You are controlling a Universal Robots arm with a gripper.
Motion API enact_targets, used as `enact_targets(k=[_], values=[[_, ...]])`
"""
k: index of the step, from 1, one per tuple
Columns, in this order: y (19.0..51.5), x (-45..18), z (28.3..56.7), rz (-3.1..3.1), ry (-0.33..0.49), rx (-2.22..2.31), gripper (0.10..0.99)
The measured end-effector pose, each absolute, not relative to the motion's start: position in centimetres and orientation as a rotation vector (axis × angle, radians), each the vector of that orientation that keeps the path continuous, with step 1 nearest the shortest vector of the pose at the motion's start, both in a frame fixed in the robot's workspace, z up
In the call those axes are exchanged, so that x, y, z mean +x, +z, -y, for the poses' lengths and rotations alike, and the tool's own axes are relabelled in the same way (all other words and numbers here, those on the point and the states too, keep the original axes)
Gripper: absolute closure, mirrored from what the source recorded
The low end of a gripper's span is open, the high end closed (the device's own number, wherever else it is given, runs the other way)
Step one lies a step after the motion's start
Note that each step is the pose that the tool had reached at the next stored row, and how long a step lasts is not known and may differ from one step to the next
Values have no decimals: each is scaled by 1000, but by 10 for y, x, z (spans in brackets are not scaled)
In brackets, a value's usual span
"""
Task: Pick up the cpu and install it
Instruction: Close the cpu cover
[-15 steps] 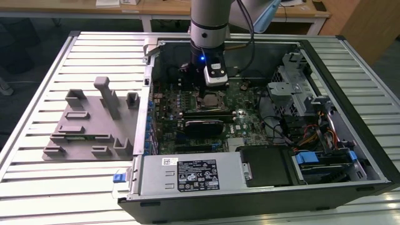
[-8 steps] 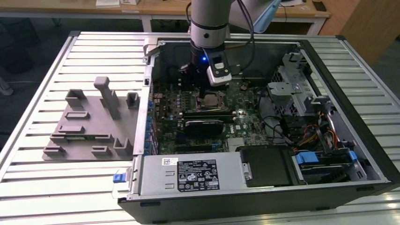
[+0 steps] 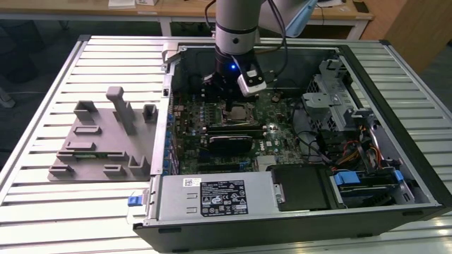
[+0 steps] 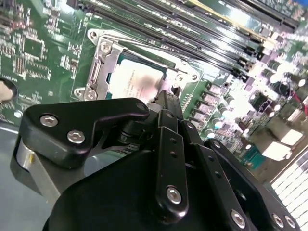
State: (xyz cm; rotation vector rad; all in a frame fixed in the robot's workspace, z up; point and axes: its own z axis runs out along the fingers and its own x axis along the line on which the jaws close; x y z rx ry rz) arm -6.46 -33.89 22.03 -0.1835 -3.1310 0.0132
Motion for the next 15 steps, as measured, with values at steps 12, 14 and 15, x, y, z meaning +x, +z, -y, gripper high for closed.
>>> enact_targets(k=[12,14,15], values=[[218,-65,339,3166,14,-116,980],[216,-65,339,3175,13,-126,980],[215,-65,339,3175,14,-133,980]])
